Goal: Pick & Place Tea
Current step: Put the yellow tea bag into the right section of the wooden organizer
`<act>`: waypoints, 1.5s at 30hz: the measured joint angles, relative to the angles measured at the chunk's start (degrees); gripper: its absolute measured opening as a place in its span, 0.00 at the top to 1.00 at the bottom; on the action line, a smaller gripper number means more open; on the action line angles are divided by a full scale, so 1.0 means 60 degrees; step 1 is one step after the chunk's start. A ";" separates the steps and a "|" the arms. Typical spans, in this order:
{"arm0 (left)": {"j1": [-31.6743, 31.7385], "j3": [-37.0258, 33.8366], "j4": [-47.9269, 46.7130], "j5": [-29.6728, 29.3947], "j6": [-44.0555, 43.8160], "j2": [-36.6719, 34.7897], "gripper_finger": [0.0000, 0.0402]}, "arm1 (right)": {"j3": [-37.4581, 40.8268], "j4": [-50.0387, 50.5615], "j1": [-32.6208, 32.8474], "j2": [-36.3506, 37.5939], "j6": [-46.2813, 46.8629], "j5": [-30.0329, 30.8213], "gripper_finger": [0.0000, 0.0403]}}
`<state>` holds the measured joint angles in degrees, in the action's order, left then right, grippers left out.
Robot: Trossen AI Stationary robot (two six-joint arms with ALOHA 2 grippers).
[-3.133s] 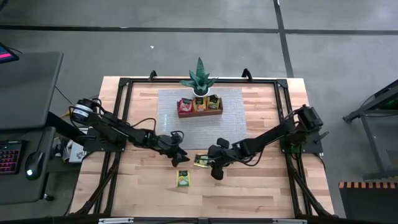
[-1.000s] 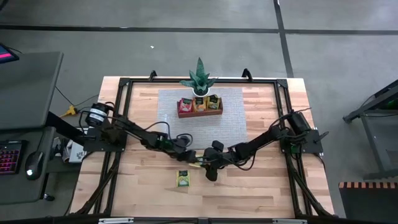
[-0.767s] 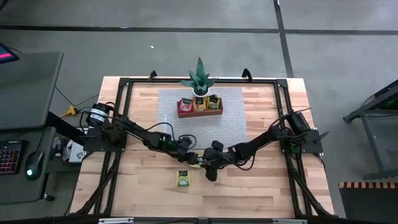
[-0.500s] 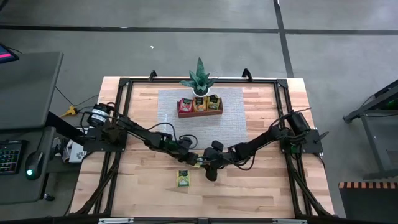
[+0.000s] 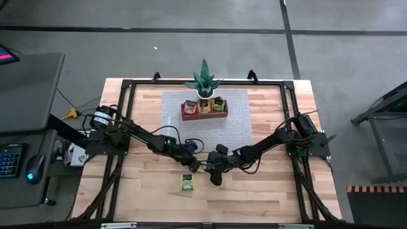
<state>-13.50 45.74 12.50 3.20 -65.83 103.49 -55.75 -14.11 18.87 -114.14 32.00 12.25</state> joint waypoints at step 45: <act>0.0000 0.4583 -0.6605 -0.0717 0.8420 -0.0453 1.00 | -0.0011 0.1407 -0.0951 0.3153 0.0033 -0.1109 0.47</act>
<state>-13.50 73.23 -27.14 -1.10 -15.31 100.77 -55.81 -5.67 13.17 -95.22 32.20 5.59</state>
